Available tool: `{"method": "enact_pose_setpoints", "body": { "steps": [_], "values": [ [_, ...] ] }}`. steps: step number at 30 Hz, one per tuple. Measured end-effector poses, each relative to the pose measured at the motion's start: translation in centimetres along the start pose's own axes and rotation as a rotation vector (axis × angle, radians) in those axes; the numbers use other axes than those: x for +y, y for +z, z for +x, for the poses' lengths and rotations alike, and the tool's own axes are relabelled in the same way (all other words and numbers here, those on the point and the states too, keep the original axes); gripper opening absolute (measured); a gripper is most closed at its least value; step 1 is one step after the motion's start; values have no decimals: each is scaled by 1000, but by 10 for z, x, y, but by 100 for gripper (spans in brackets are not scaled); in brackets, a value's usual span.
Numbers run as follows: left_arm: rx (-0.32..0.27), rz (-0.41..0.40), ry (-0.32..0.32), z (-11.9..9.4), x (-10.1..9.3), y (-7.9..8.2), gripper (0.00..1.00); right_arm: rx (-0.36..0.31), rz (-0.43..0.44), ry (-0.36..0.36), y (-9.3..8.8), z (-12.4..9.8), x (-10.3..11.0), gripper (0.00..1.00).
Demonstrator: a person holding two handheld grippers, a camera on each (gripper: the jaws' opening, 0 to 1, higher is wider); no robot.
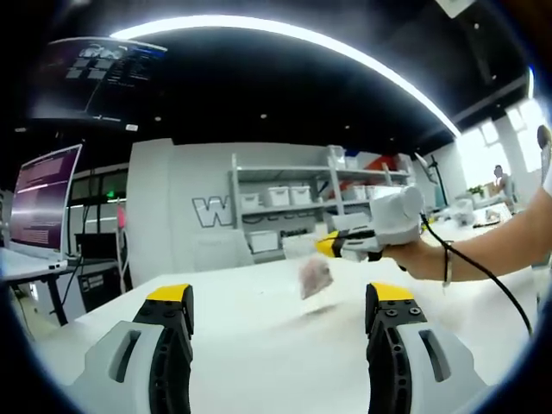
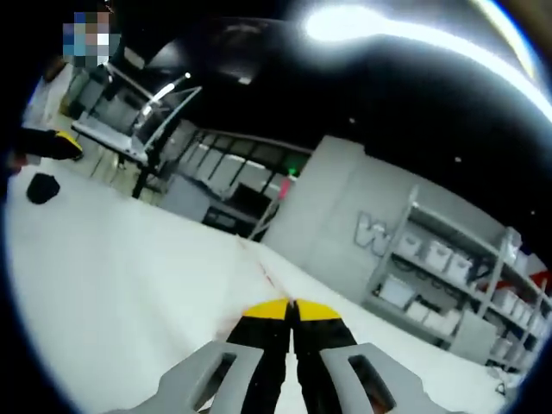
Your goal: Open the resealable bag by pulling the two sides of the seal apart until the entire bag opening is separated and visibly accessible.
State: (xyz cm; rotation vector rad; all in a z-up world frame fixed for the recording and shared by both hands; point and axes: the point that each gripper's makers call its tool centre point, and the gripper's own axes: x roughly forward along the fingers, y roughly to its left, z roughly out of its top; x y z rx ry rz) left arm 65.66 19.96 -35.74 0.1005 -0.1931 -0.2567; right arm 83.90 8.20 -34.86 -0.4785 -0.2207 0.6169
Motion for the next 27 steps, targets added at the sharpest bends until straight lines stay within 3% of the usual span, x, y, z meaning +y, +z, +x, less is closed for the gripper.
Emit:
{"method": "enact_pose_setpoints", "body": {
  "steps": [27],
  "values": [
    [-18, 3, -20, -4, -9, 12, 82, -93, 43, -30, 33, -44, 10, 0]
  ]
}}
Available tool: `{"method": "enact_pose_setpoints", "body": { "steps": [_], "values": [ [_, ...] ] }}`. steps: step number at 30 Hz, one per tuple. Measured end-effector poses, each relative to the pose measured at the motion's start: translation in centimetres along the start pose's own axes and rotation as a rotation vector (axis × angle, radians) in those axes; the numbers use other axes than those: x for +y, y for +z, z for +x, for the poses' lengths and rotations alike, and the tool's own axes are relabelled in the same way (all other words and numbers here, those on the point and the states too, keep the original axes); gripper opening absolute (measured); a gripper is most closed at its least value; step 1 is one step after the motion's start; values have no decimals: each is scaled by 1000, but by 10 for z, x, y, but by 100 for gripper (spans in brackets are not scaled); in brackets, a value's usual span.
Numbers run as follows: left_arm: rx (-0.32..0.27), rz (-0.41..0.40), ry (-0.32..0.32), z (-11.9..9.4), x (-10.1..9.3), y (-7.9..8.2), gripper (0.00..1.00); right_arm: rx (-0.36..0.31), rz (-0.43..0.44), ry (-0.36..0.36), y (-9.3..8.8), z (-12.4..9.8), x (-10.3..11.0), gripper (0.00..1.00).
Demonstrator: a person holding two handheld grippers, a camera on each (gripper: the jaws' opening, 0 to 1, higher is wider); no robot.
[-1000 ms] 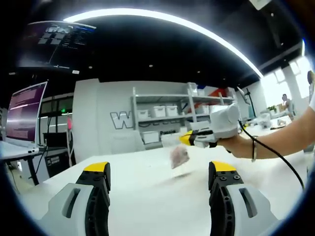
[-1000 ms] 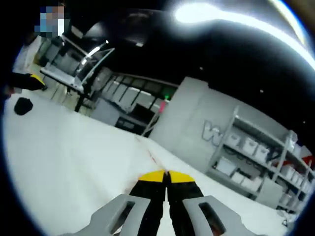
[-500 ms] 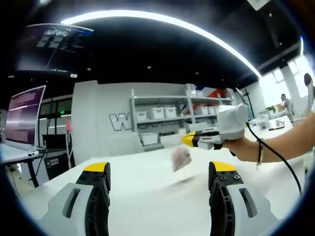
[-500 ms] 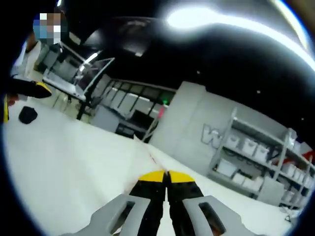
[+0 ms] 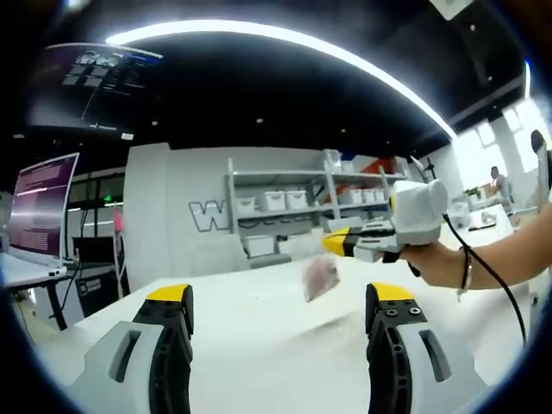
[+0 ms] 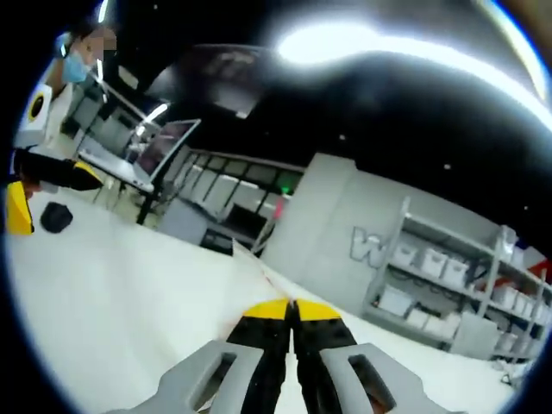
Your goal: Open the resealable bag by pulling the two sides of the seal apart until the entire bag opening is separated and visibly accessible.
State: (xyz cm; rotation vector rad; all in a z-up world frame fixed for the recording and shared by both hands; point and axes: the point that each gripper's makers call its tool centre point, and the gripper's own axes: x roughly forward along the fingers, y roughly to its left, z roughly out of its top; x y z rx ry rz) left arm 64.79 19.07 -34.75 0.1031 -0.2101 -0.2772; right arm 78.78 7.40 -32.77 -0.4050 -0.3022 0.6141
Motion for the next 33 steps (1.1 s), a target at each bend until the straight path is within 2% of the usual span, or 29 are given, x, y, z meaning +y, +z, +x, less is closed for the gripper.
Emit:
{"method": "enact_pose_setpoints", "body": {
  "steps": [14, 27, 33],
  "values": [
    [-7, -5, -14, -2, -6, 4, 81, -20, 10, -11, 3, -15, 4, 0],
    [-11, -15, -27, -2, -11, 6, 81, -78, 9, -5, 28, -35, 10, 0],
    [-18, -15, -30, -2, -12, 9, 81, -91, 11, 0, 32, -42, 16, 0]
  ]
}}
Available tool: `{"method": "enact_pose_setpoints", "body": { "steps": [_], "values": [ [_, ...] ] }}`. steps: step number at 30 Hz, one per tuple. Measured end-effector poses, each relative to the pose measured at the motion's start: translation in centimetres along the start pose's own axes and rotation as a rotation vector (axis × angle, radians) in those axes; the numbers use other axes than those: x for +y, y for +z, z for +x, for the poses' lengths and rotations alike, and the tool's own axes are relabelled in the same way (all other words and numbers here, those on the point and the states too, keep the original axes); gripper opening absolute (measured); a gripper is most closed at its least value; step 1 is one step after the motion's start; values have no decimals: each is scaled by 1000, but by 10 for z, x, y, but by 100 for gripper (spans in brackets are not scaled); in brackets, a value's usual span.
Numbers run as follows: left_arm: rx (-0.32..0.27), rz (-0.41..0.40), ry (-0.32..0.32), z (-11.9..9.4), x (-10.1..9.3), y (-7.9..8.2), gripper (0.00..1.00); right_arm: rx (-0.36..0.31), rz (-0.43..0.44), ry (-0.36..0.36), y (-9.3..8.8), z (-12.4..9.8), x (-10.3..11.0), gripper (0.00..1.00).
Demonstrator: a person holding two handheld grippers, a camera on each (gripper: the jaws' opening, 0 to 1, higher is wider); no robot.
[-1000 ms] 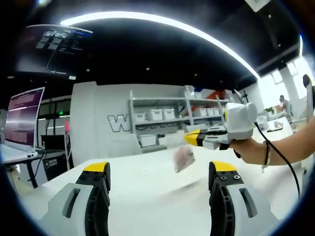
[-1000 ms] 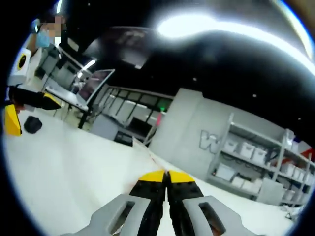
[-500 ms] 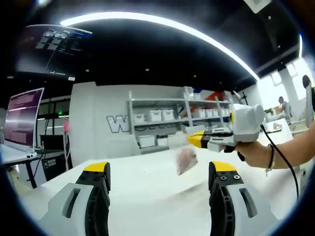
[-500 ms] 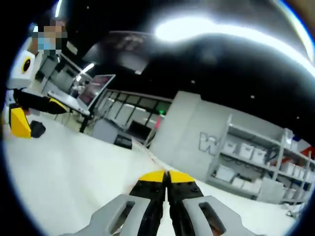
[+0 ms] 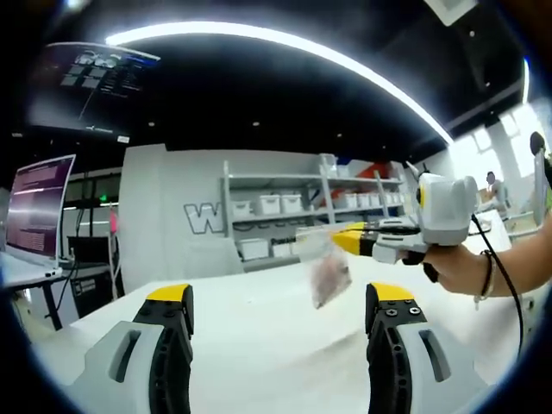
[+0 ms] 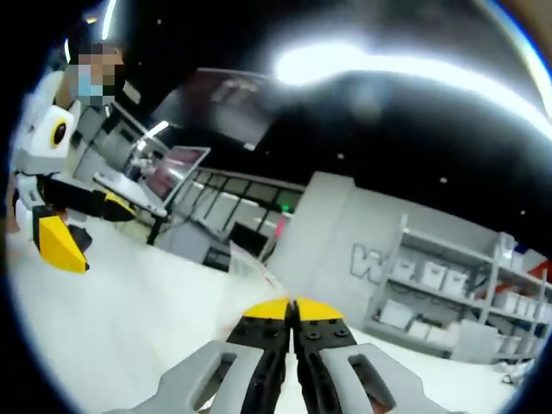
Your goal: Open the resealable bag by pulling the two sides of the seal apart until the entire bag opening is separated and visibly accessible.
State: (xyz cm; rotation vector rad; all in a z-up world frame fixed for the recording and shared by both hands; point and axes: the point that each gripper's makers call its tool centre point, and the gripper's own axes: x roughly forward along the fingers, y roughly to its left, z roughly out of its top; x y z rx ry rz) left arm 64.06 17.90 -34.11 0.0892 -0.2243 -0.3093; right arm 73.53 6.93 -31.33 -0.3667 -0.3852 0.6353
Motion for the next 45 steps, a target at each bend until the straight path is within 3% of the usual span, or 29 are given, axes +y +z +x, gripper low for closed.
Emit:
{"method": "enact_pose_setpoints", "body": {
  "steps": [45],
  "values": [
    [-7, -21, -25, -3, -13, 3, 81, -48, 58, -2, 23, -67, 36, 0]
  ]
}}
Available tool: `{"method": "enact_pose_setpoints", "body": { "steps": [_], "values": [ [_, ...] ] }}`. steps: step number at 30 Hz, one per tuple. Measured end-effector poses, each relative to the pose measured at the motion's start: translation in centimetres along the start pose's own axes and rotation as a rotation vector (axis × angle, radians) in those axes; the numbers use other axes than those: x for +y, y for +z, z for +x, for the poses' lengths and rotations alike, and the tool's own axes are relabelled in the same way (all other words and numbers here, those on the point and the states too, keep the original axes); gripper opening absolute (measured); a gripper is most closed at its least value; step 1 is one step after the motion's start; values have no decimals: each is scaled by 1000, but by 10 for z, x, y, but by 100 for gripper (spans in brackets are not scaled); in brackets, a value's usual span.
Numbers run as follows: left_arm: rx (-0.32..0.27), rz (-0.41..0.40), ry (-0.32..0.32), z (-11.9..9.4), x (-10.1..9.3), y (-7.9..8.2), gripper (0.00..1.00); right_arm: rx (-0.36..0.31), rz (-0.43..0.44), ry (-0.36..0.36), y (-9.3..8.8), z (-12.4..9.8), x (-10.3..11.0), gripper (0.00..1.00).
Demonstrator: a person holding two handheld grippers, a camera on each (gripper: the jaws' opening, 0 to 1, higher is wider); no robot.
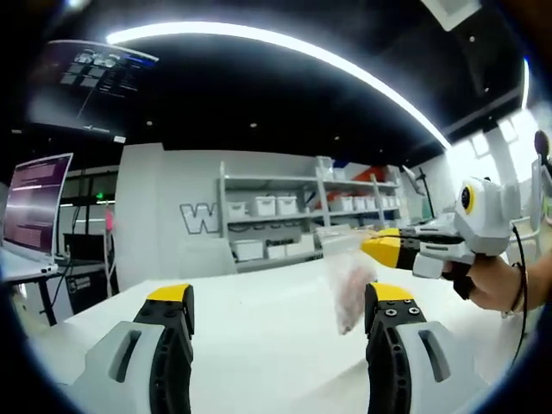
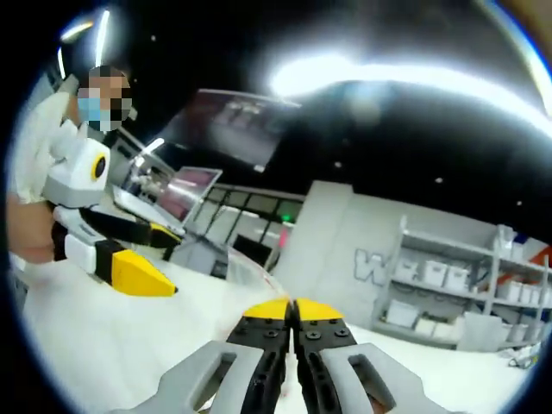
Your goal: Open the resealable bag by pulling the two sides of the seal apart until the entire bag opening is separated and visibly accessible.
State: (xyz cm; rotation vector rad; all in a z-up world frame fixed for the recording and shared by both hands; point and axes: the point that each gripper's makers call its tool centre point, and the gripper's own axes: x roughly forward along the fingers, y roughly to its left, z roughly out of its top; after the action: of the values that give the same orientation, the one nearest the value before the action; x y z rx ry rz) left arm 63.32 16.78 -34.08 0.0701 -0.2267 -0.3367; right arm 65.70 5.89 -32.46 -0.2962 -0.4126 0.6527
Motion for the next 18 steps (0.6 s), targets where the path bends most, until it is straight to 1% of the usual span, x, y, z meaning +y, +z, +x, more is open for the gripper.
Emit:
{"method": "enact_pose_setpoints", "body": {
  "steps": [8, 18],
  "values": [
    [3, -1, -8, 0, -5, -1, 79, 19, 18, 1, -6, -13, 5, 0],
    [-1, -2, -14, -1, -10, 1, 79, 19, 30, -4, -3, -26, 9, 0]
  ]
}}
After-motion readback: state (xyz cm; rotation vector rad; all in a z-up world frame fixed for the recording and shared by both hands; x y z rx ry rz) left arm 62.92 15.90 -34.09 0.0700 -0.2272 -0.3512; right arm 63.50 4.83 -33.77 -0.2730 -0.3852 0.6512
